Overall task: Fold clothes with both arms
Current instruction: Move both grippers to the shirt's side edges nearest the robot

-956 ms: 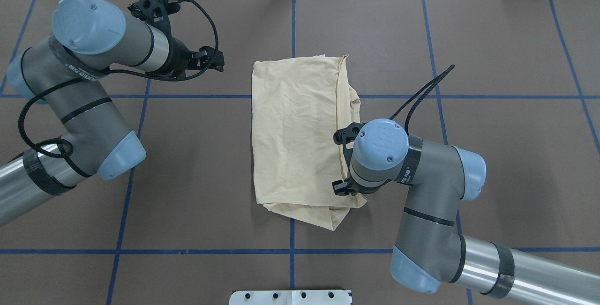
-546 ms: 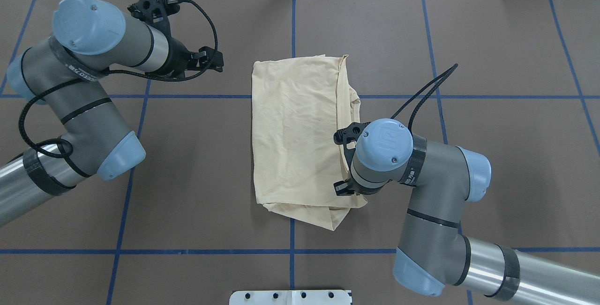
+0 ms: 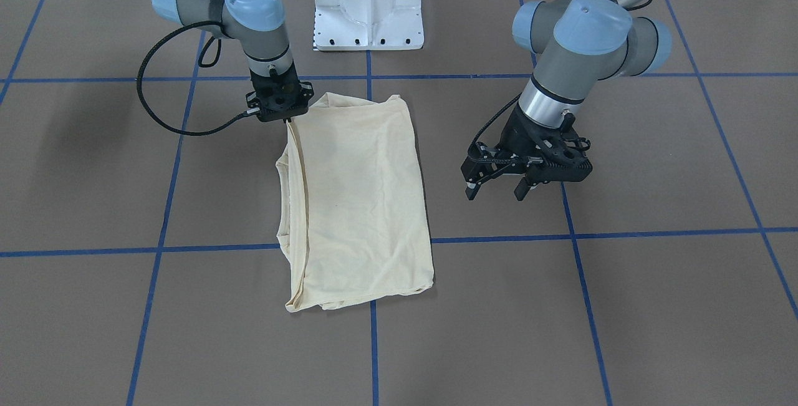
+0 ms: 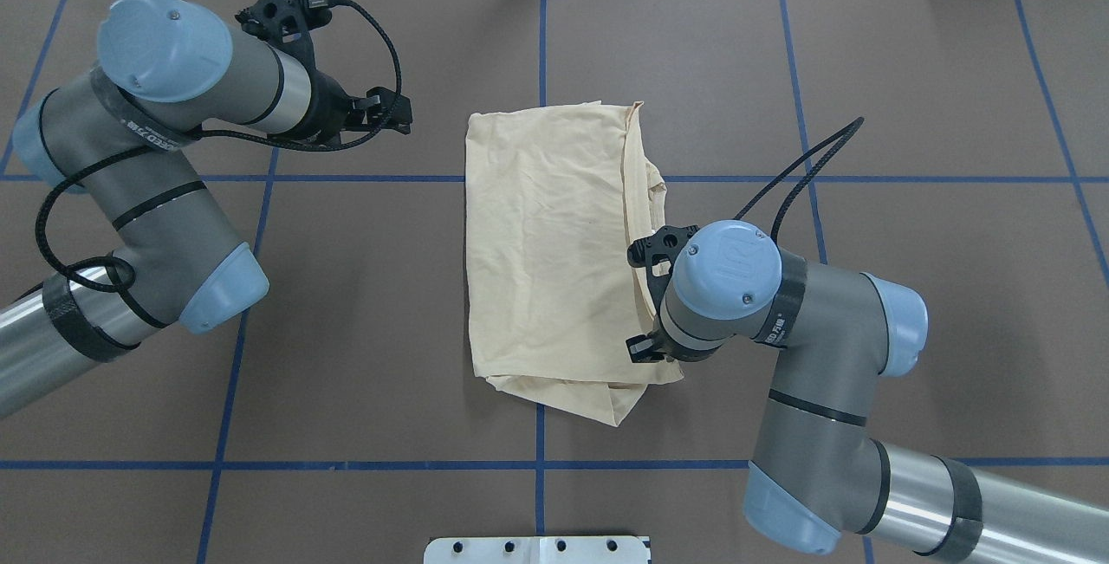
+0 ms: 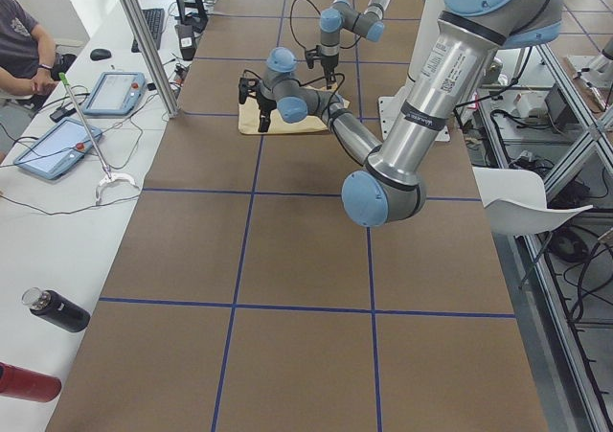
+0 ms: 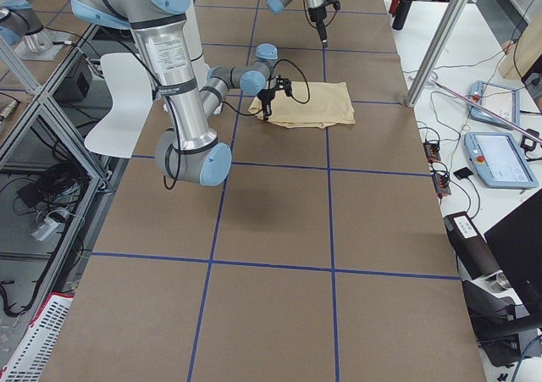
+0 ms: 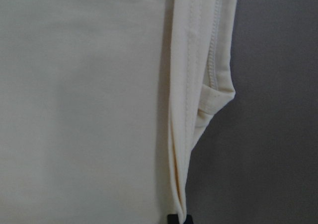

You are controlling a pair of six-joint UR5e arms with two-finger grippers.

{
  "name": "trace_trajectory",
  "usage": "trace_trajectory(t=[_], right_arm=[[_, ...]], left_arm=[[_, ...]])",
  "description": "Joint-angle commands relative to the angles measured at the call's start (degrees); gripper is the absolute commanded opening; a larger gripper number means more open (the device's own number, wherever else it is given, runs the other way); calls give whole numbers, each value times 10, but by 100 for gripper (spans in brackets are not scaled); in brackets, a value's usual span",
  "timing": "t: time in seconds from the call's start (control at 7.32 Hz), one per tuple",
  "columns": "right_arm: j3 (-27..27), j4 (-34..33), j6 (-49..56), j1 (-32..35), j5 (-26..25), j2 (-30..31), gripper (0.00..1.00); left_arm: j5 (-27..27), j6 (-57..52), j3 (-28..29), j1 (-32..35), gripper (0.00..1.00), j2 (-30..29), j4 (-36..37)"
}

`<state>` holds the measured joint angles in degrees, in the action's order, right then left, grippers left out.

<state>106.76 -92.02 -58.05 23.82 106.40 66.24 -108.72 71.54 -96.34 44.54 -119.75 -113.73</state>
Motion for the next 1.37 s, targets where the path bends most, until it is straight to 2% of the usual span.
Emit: trace_trajectory(t=[0.0,0.14,0.27,0.41,0.68,1.23], right_arm=[[-1,-1,-7,-4,0,16,0],[-3,-1,-10,-5,0,16,7],[-3,-1,-9,-5,0,13,77],[-2,-1,-10,-5,0,8,100],[-2,0,-10,13,-1,3,100],[-2,2,-12,73,-1,-56,100]], left_arm=[[0,1,1,-1,100,-1,0],[1,1,1,-1,100,-2,0],[0,0,2,-1,100,-2,0],[0,0,2,-1,100,-2,0],[0,-1,4,-1,100,-1,-1],[0,0,4,-1,100,-1,-2]])
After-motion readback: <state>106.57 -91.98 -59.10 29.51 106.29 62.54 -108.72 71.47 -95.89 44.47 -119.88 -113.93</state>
